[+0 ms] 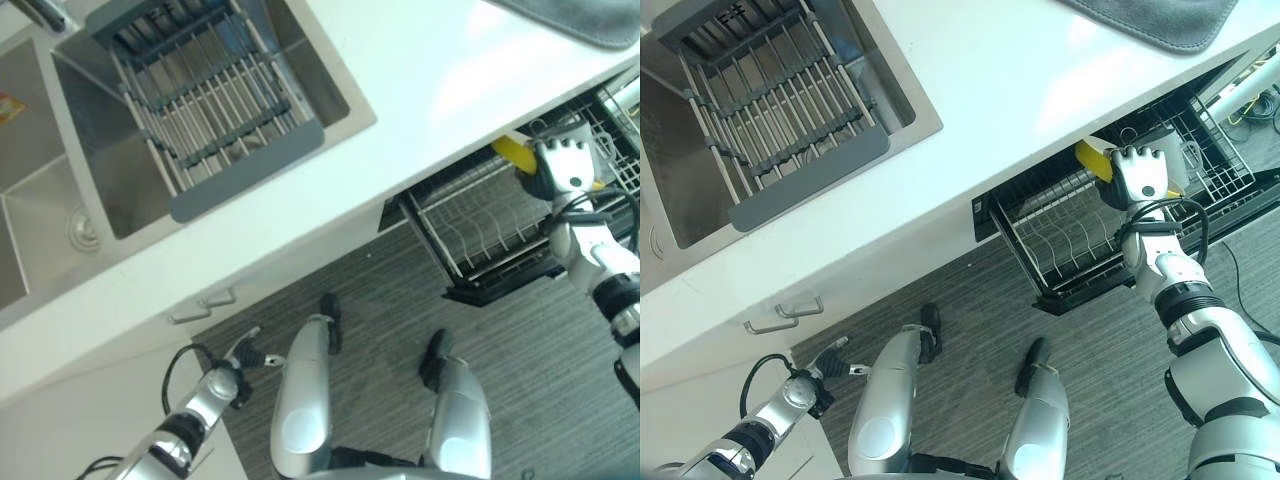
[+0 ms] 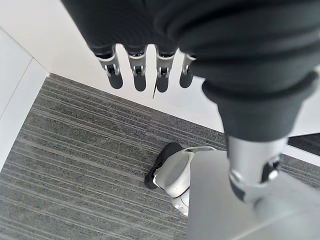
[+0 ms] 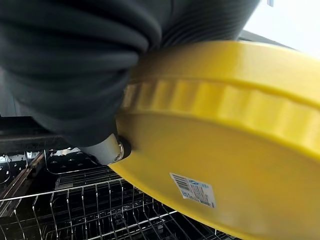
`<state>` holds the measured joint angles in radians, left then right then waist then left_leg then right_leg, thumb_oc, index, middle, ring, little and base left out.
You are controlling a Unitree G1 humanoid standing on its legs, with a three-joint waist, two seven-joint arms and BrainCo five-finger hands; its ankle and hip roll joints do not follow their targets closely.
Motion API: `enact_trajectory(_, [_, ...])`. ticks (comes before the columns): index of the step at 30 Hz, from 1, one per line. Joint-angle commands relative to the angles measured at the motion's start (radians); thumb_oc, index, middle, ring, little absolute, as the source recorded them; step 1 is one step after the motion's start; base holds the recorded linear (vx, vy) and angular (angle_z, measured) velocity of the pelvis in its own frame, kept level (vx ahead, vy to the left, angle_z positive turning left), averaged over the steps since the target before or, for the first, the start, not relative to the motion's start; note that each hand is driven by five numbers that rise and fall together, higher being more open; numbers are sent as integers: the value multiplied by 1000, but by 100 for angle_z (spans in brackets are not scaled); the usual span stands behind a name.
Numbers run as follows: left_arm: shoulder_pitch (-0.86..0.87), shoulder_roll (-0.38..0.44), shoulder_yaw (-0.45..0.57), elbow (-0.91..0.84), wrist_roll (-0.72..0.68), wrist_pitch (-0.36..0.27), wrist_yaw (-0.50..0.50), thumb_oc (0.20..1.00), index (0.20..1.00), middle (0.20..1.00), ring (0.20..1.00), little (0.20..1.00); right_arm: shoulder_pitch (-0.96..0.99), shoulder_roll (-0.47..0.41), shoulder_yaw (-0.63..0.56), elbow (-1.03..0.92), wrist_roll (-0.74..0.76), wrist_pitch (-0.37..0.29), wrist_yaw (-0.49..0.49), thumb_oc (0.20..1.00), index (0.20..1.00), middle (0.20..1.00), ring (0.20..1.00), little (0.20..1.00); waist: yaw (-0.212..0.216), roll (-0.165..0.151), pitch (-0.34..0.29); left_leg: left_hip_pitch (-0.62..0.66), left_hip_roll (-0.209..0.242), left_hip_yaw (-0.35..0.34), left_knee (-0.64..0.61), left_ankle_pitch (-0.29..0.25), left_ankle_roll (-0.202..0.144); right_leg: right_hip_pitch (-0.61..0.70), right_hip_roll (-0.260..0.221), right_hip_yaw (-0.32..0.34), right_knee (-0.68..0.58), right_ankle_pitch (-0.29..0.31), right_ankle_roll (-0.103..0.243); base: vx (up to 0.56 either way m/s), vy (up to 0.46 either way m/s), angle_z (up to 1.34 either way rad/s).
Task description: Place the dishes in the dishwasher.
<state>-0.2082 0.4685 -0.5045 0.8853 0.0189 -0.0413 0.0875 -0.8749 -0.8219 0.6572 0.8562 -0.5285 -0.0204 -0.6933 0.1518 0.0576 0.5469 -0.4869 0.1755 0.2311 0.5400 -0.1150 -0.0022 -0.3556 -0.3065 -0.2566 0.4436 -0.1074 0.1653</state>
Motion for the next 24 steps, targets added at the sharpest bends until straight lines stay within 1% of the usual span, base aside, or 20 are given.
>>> enact_trajectory(1, [-21,10,-31,7,-44,-16,23,1000,1000,1000,1000,1000,-222,1,-13,-8,45,3,-117,200,200,200,200,200,53,-17,-27,51,-50,-116,-122,-23,3,-29,14,-81,117,-76,-36,-16,44,-2])
enact_trajectory(5, [-31,4,-43,2,-54,-18,23,1000,1000,1000,1000,1000,-262,30,3,22,65,16,-88,200,200,200,200,200,63,-12,-27,29,-56,-115,-122,-23,5,-52,9,-87,126,-77,-38,-12,59,0])
enact_trajectory(7, [-31,0,-51,-4,-57,-22,26,1000,1000,1000,1000,1000,-292,52,5,45,101,34,-92,200,200,200,200,200,72,-7,-27,11,-63,-115,-125,-20,8,-72,3,-92,137,-78,-38,13,67,-1])
enact_trajectory(11, [-36,-6,-62,-9,-54,-17,32,1000,1000,1000,1000,1000,-316,82,-5,74,125,42,-117,200,200,200,200,200,79,-1,-27,-9,-69,-112,-132,-17,12,-96,0,-94,147,-80,-38,10,33,1])
enact_trajectory(17, [-32,-17,-59,0,-70,-15,42,1000,1000,1000,1000,1000,-341,93,5,73,135,63,-99,200,200,200,200,200,82,6,-27,-18,-80,-113,-153,-8,11,-108,4,-89,127,-71,-36,19,63,2])
enact_trajectory(24, [-41,-18,-54,3,-87,-20,46,1000,1000,1000,1000,1000,-360,101,6,75,138,78,-110,200,200,200,200,200,83,12,-27,-42,-87,-114,-157,-6,13,-133,-1,-89,118,-56,-36,13,43,-1])
